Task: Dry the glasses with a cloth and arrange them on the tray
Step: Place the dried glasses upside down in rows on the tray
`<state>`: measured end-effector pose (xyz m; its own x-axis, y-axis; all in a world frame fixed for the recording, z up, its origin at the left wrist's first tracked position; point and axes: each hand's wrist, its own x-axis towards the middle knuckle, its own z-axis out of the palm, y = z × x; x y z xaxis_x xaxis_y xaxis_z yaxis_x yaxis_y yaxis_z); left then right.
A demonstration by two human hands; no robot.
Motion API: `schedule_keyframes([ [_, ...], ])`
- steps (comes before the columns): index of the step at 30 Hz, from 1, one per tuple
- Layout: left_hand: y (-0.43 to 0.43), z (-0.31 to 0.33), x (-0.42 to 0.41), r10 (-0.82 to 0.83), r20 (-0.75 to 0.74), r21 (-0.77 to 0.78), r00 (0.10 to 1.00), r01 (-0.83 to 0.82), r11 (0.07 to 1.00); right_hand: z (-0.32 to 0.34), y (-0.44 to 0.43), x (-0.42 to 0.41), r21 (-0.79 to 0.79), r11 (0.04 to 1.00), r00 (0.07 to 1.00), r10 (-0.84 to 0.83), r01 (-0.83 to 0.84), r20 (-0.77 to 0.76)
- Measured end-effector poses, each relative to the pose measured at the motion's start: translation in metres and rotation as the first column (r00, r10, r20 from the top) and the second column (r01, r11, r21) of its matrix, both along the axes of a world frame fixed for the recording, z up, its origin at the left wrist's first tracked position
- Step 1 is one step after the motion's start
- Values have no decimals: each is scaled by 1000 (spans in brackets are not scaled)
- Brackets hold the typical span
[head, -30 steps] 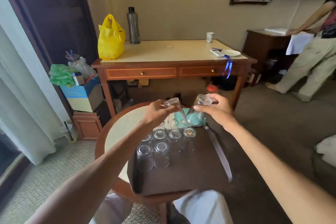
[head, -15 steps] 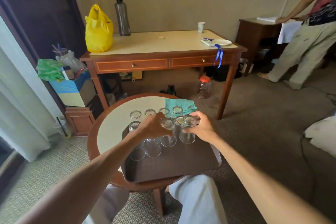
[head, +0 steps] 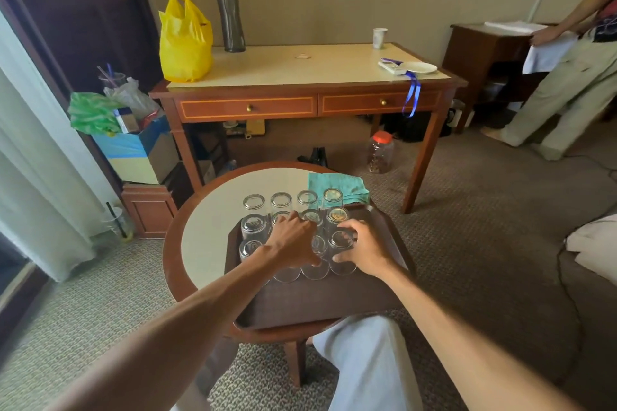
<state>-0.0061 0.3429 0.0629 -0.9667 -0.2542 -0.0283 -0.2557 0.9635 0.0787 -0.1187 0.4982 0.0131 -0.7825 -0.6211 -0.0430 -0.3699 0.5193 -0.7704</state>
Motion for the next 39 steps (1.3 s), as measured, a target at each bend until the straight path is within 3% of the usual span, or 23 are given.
schedule_keyframes([
  [8, 3, -7, -2, 7, -28, -57, 1000, -9, 998, 1, 8, -2, 23, 1000, 1000, 4, -4, -27],
  [17, 3, -10, 1, 42, -75, -81, 996, -48, 996, 15, 16, 7, 121, 992, 964, 15, 18, -265],
  [23, -1, -1, 3, 43, -115, -40, 992, -48, 998, 17, 17, 6, 215, 977, 959, 46, 16, -279],
  [26, -5, 8, 6, 72, -181, 59, 981, -62, 996, 20, 14, 3, 156, 988, 979, 18, 14, -202],
  [32, -14, 43, 27, 130, -212, 318, 969, -57, 946, 49, 7, 0, 103, 990, 958, -63, 96, -280],
  [39, -13, 82, 110, 204, -348, 445, 915, -30, 895, 65, 50, 26, -179, 984, 1000, 8, -5, 18],
])
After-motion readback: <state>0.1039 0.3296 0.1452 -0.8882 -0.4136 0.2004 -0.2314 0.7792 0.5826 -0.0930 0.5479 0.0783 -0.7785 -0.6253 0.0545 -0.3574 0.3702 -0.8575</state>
